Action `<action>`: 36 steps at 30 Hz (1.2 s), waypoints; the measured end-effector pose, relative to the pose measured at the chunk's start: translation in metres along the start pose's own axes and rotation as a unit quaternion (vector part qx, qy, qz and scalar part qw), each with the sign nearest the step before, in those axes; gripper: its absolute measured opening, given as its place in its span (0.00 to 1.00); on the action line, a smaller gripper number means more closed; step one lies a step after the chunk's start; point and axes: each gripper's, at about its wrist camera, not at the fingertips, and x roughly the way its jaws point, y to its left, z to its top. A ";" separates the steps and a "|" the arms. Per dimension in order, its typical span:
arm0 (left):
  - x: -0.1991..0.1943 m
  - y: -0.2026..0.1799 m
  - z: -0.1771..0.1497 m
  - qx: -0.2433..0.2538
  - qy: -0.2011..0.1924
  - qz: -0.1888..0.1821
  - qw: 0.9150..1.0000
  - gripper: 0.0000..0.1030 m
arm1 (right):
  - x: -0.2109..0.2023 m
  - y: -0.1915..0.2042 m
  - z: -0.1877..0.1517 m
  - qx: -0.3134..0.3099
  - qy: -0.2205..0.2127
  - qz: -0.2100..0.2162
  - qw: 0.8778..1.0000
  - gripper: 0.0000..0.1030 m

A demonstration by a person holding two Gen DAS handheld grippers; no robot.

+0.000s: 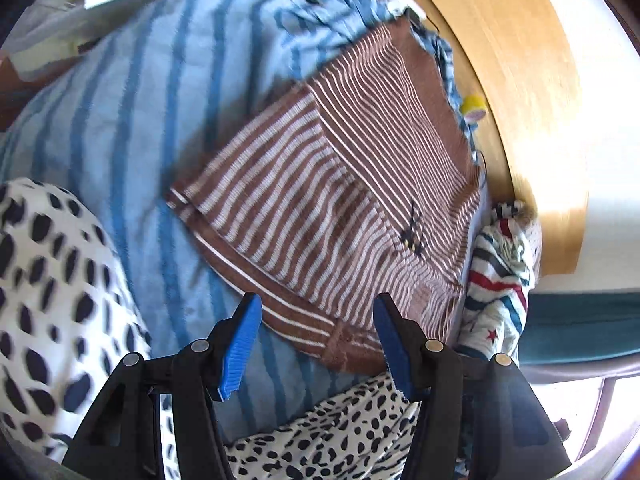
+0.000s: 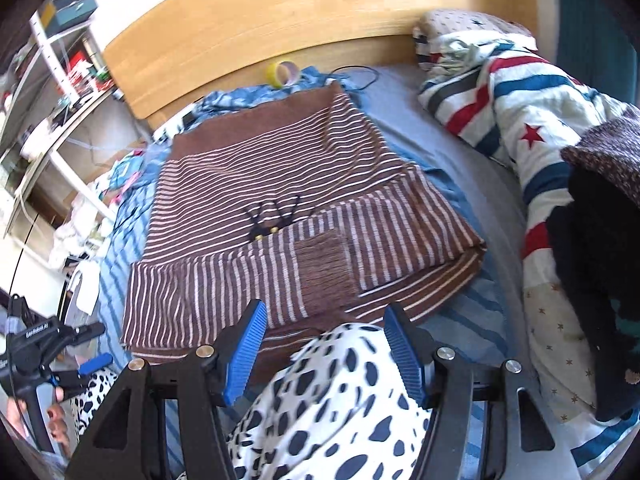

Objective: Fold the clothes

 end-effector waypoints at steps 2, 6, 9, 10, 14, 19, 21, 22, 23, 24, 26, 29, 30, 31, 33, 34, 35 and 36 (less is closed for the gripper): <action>-0.006 0.009 0.007 -0.003 -0.011 0.010 1.000 0.57 | 0.006 0.011 -0.003 -0.011 0.010 0.008 1.000 0.63; -0.005 0.024 0.019 -0.015 -0.016 0.013 1.000 0.57 | 0.027 0.038 -0.007 -0.031 0.045 0.026 0.998 0.63; 0.001 0.025 0.035 -0.013 -0.019 0.017 1.000 0.57 | 0.043 0.059 -0.009 -0.057 0.065 0.030 0.996 0.63; 0.003 0.023 0.042 -0.008 -0.024 0.027 0.999 0.57 | 0.048 0.065 -0.009 -0.064 0.071 0.031 0.995 0.63; 0.019 0.020 0.066 0.009 -0.028 0.078 0.997 0.57 | 0.068 0.080 -0.008 -0.078 0.090 0.032 0.992 0.63; 0.057 0.031 0.080 0.003 0.014 0.108 0.994 0.57 | 0.085 0.088 -0.015 -0.087 0.109 0.032 0.990 0.63; 0.066 0.035 0.081 0.000 0.019 0.116 0.993 0.57 | 0.089 0.088 -0.019 -0.085 0.119 0.033 0.989 0.63; 0.068 0.037 0.081 0.003 0.021 0.114 0.993 0.57 | 0.091 0.088 -0.021 -0.085 0.123 0.035 0.988 0.63; 0.068 0.038 0.080 0.004 0.019 0.111 0.994 0.57 | 0.093 0.087 -0.023 -0.085 0.126 0.035 0.988 0.63; 0.066 0.039 0.080 0.004 0.016 0.108 0.994 0.55 | 0.094 0.087 -0.025 -0.083 0.125 0.031 0.988 0.63; 0.061 0.042 0.080 0.001 0.013 0.113 0.994 0.38 | 0.096 0.084 -0.027 -0.079 0.129 0.028 0.988 0.63; 0.055 0.042 0.079 0.009 0.011 0.120 0.993 0.18 | 0.093 0.080 -0.028 -0.073 0.124 0.027 0.989 0.63; 0.053 0.040 0.078 0.014 0.012 0.117 0.993 0.18 | 0.091 0.079 -0.029 -0.071 0.122 0.029 0.989 0.63; 0.051 0.038 0.077 0.019 0.012 0.113 0.993 0.17 | 0.090 0.078 -0.029 -0.070 0.121 0.029 0.990 0.63; 0.046 0.034 0.075 0.025 0.007 0.111 0.993 0.16 | 0.088 0.074 -0.030 -0.066 0.119 0.030 0.990 0.63; 0.045 0.033 0.074 0.024 0.004 0.112 0.993 0.16 | 0.087 0.073 -0.030 -0.064 0.119 0.030 0.990 0.63; 0.045 0.034 0.074 0.019 0.002 0.117 0.993 0.16 | 0.086 0.071 -0.030 -0.062 0.119 0.031 0.990 0.63; 0.045 0.034 0.075 0.014 0.001 0.122 0.992 0.17 | 0.085 0.069 -0.030 -0.061 0.120 0.031 0.991 0.63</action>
